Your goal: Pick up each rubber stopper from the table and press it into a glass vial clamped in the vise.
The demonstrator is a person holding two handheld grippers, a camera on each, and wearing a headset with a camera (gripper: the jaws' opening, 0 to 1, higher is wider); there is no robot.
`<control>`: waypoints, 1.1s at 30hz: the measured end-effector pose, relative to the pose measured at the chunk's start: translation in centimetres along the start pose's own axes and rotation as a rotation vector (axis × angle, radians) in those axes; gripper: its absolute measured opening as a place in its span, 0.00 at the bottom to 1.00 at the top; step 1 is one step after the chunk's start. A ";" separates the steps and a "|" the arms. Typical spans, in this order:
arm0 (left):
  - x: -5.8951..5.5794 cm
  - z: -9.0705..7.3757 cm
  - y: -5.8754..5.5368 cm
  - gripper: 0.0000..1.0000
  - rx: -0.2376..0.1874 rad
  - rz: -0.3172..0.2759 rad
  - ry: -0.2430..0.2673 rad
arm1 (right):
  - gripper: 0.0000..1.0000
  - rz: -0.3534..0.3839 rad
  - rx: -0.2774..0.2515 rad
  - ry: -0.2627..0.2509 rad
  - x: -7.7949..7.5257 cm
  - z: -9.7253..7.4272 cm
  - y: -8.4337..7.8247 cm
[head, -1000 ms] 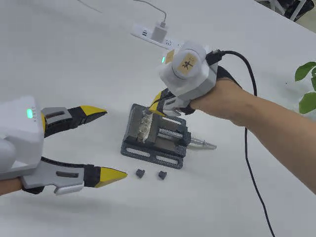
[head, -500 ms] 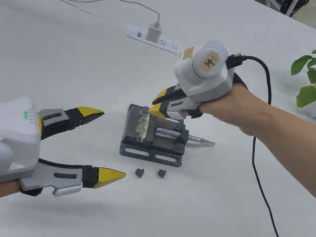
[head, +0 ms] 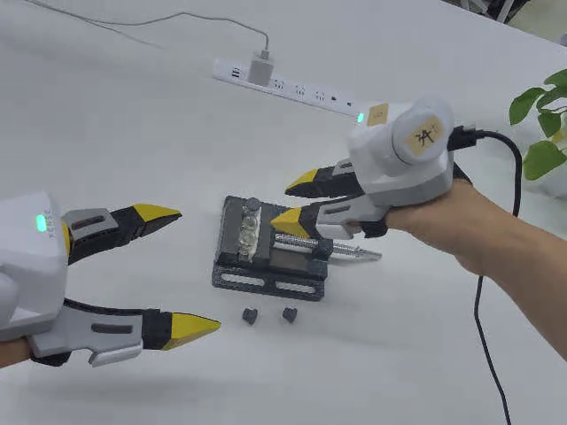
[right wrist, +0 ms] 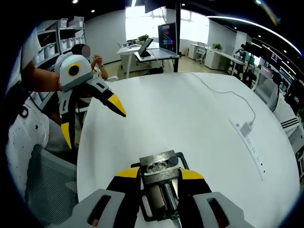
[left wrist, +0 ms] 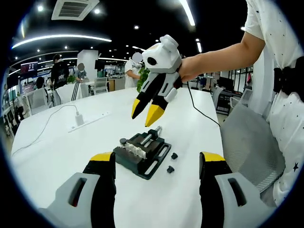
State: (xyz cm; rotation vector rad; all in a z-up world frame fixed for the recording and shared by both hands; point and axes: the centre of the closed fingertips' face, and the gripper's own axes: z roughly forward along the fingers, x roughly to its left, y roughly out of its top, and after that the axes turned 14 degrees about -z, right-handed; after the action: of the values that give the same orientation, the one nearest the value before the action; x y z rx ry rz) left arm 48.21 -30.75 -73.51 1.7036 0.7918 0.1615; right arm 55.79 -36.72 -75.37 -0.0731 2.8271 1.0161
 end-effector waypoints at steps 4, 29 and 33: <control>-0.4 0.1 -0.1 0.70 0.019 0.020 -0.007 | 0.35 0.018 -0.031 -0.023 0.8 -0.9 -0.4; -0.8 1.8 -2.3 0.61 0.223 0.175 -0.067 | 0.77 0.089 -0.289 -0.113 4.5 -5.7 -3.7; -0.7 2.4 -2.8 0.58 0.255 0.198 -0.090 | 0.82 0.089 -0.294 -0.116 5.0 -6.0 -4.7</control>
State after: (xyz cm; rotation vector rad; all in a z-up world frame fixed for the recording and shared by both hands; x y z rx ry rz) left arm 47.70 -32.87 -76.54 2.0166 0.5955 0.1222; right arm 50.57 -44.15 -74.47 0.0808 2.5784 1.4000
